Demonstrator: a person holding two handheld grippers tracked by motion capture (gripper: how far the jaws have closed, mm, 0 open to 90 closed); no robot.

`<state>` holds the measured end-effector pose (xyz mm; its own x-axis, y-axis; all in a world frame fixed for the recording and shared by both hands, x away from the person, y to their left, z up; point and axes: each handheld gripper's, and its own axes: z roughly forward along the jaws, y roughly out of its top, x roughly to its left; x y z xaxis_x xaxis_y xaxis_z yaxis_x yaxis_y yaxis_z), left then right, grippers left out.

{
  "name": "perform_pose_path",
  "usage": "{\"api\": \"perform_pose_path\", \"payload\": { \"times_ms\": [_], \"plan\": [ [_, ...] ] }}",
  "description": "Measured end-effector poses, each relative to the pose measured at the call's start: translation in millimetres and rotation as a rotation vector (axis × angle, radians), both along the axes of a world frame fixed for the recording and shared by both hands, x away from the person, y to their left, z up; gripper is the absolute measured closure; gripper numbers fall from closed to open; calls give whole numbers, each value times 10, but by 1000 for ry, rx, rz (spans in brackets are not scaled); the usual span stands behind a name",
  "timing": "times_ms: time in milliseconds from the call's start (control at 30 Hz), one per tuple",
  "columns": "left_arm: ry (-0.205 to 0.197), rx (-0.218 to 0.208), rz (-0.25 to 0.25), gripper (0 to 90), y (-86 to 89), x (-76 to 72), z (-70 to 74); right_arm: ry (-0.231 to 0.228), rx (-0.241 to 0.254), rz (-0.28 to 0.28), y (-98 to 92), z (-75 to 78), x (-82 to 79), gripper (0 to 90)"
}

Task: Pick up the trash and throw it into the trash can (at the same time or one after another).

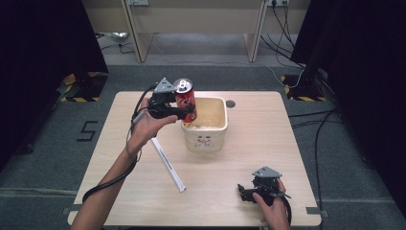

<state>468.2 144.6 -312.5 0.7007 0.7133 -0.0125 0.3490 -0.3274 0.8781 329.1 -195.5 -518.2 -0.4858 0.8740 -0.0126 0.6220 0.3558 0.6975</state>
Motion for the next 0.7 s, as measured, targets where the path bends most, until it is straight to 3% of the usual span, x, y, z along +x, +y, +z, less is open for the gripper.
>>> {"api": "perform_pose_path", "payload": {
  "times_ms": [700],
  "plan": [
    [43, 13, 12, 340, -244, 284, -197, 0, -2, 4, 1, 0, -1, 3]
  ]
}}
